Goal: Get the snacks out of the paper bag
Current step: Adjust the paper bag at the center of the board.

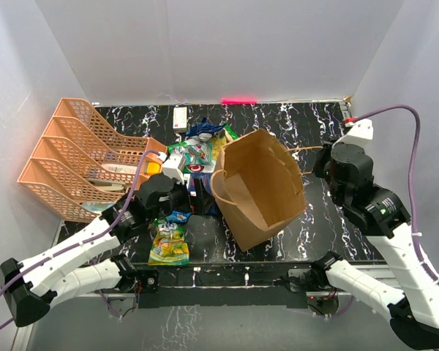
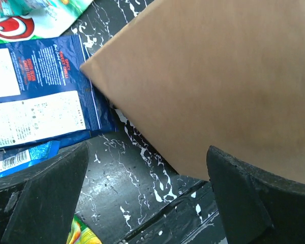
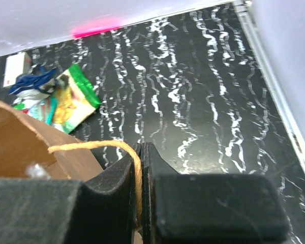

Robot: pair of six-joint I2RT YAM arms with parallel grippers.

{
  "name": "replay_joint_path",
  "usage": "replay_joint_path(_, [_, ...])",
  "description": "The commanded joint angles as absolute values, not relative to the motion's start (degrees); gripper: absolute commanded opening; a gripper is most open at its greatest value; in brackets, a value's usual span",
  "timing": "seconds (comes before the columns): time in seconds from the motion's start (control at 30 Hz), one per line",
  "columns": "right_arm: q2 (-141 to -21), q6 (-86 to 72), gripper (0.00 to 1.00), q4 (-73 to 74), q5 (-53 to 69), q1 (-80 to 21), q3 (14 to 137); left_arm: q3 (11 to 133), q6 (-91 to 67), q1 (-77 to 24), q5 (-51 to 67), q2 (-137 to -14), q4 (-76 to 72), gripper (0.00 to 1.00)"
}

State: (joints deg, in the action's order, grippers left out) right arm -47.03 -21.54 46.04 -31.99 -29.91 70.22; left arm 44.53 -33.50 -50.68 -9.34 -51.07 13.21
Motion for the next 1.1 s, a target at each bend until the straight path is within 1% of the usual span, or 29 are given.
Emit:
replay_joint_path(0.0, [-44.7,-22.1,0.08,49.5,-42.7,-30.0,72.9,46.5,-33.9,-50.3,-6.4,-52.3,12.1,0.98])
replay_joint_path(0.17, [-44.4,-22.1,0.08,55.3,-48.7,-30.0,75.4,46.9,-33.9,-50.3,-6.0,-52.9,12.0,0.98])
replay_joint_path(0.37, [-40.8,-23.7,0.08,59.2,-49.8,-30.0,74.4,48.1,-33.1,-50.3,-7.1,-52.8,13.6,0.98])
replay_joint_path(0.63, [-39.2,-25.1,0.08,57.5,-44.1,-30.1,71.2,52.9,-28.8,-50.3,-10.3,-54.1,16.2,0.98])
replay_joint_path(0.87, [-39.0,-25.1,0.09,53.6,-39.1,-30.0,70.8,59.1,-24.8,-48.9,-9.4,-57.2,16.7,0.98])
replay_joint_path(0.97, [-39.3,-24.9,0.12,53.5,-37.6,-30.1,72.3,62.4,-23.0,-46.4,-7.8,-58.8,17.0,0.98])
replay_joint_path(1.0, [-39.3,-24.8,0.15,53.4,-37.0,-30.0,73.2,63.8,-22.6,-45.2,-7.0,-59.5,17.3,0.98])
replay_joint_path(1.07, [-38.9,-24.4,0.25,53.3,-35.8,-30.0,74.7,66.7,-21.6,-42.2,-5.3,-60.9,17.9,0.98])
